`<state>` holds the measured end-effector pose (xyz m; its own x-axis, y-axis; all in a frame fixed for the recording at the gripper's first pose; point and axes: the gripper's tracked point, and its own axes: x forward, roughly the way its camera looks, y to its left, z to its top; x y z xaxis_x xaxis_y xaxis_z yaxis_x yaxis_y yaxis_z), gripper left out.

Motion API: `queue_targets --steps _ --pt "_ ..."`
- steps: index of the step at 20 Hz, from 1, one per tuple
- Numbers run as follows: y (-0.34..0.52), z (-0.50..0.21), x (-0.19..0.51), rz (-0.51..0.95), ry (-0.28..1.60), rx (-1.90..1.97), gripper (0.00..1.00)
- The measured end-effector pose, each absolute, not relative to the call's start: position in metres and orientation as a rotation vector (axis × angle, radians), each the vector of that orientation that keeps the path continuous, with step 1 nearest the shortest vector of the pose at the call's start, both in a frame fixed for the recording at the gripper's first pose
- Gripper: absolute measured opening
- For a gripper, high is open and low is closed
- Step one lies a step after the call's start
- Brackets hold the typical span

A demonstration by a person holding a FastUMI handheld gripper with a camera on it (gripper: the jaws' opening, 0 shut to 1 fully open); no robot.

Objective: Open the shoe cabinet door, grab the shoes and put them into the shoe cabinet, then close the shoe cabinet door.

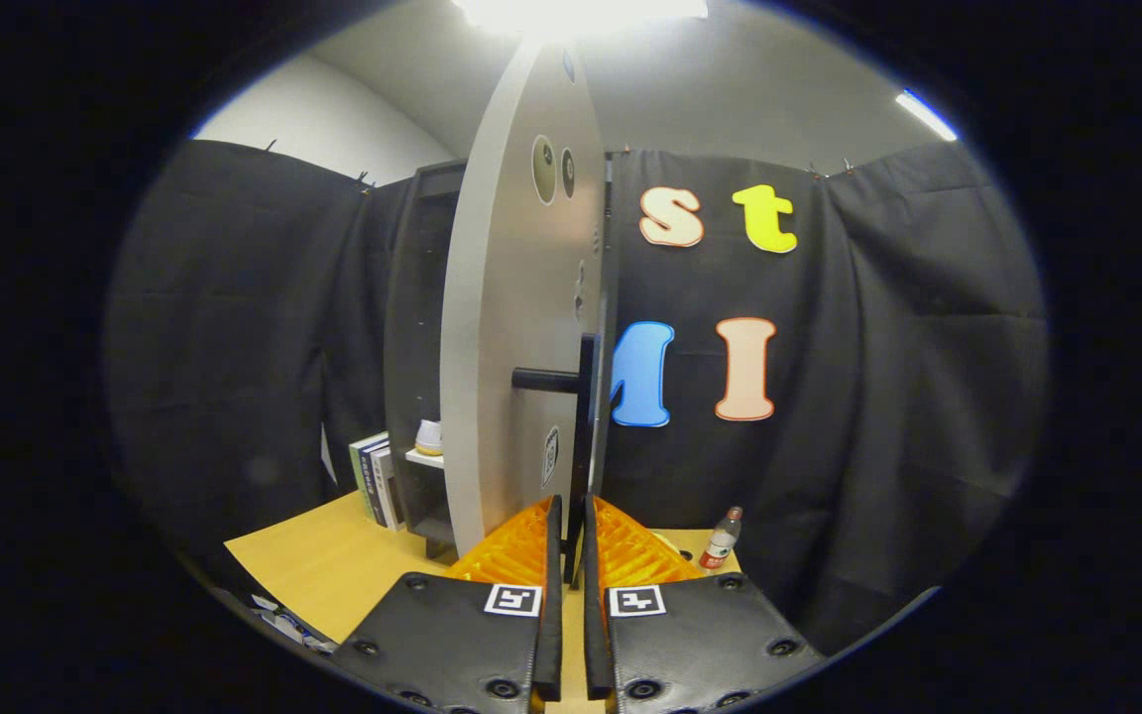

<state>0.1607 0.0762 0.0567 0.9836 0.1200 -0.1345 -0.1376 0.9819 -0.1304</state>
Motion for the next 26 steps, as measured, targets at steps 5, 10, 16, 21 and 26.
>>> queue_targets --steps 5,10,16,21,26 --pt "0.068 0.075 0.152 0.155 0.079 -0.033 0.11" --pt "0.073 0.11 0.129 0.1 -0.052 -0.097 0.33" --pt "0.132 0.084 0.104 0.221 -0.023 -0.036 0.83" --pt "0.187 0.017 0.105 0.298 0.086 -0.047 0.99" --pt "0.226 -0.053 0.121 0.346 0.195 -0.049 0.99"
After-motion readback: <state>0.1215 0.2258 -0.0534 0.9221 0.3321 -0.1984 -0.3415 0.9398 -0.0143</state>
